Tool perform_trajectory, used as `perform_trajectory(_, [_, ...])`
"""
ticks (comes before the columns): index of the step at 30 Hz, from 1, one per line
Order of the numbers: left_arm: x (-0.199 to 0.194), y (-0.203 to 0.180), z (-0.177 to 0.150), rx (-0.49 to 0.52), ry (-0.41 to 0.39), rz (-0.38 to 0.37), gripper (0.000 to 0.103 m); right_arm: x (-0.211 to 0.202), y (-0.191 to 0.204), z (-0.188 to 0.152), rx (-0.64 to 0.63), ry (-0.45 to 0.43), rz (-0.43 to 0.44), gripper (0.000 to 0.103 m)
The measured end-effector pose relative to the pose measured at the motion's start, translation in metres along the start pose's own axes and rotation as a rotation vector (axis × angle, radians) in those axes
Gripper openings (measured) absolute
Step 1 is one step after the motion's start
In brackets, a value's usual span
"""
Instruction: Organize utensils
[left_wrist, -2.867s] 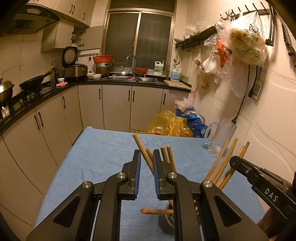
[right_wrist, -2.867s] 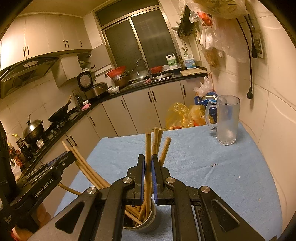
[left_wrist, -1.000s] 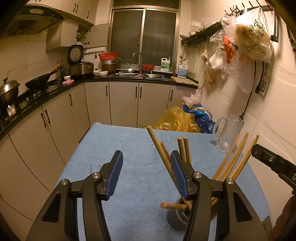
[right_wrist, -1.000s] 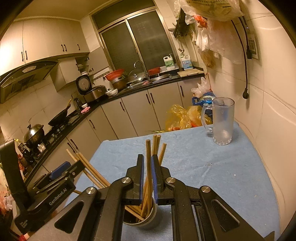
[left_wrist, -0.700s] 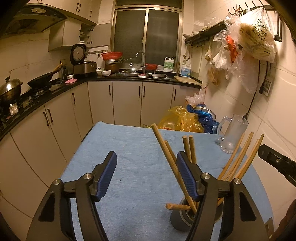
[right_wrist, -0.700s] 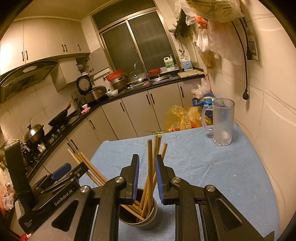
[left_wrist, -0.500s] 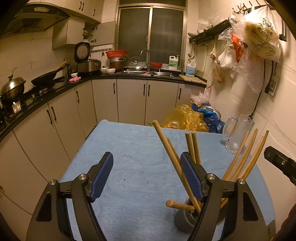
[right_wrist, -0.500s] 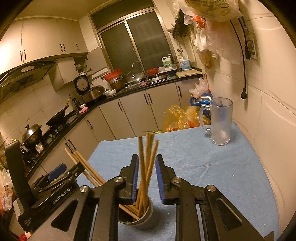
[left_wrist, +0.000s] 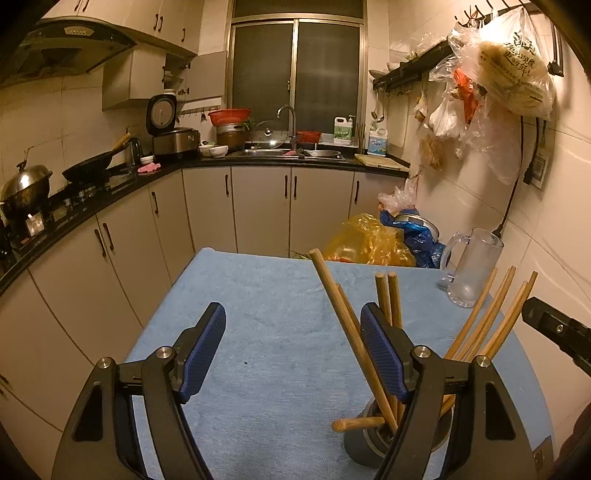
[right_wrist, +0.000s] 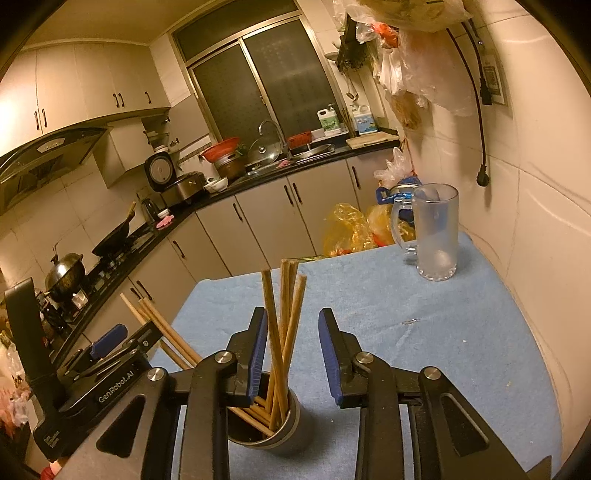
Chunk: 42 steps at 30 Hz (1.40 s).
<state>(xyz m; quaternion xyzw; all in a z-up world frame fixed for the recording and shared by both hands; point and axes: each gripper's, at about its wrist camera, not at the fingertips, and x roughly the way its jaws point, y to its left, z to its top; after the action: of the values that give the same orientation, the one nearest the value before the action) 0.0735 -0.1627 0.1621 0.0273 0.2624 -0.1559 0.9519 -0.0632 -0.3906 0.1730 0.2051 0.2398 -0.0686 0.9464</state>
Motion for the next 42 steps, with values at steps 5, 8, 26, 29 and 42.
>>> perform_trajectory(5, [-0.010,0.003,0.003,-0.008,-0.005,0.011,0.076,-0.014,0.001,0.000,-0.001,-0.017,-0.004,0.034])
perform_trajectory(8, [-0.018,0.005,0.004,-0.014,-0.015,0.021,0.082,-0.025,0.003,-0.001,-0.006,-0.031,-0.011,0.042])
perform_trajectory(26, [-0.012,0.000,-0.003,-0.021,0.026,0.104,0.090,-0.039,-0.005,-0.017,-0.015,-0.048,-0.069,0.080])
perform_trajectory(29, [-0.018,0.002,-0.007,-0.017,0.039,0.141,0.092,-0.039,-0.008,-0.021,-0.017,-0.041,-0.094,0.085])
perform_trajectory(42, [-0.123,0.004,-0.076,0.089,-0.018,0.204,0.100,-0.095,0.010,-0.064,-0.135,-0.063,-0.224,0.093])
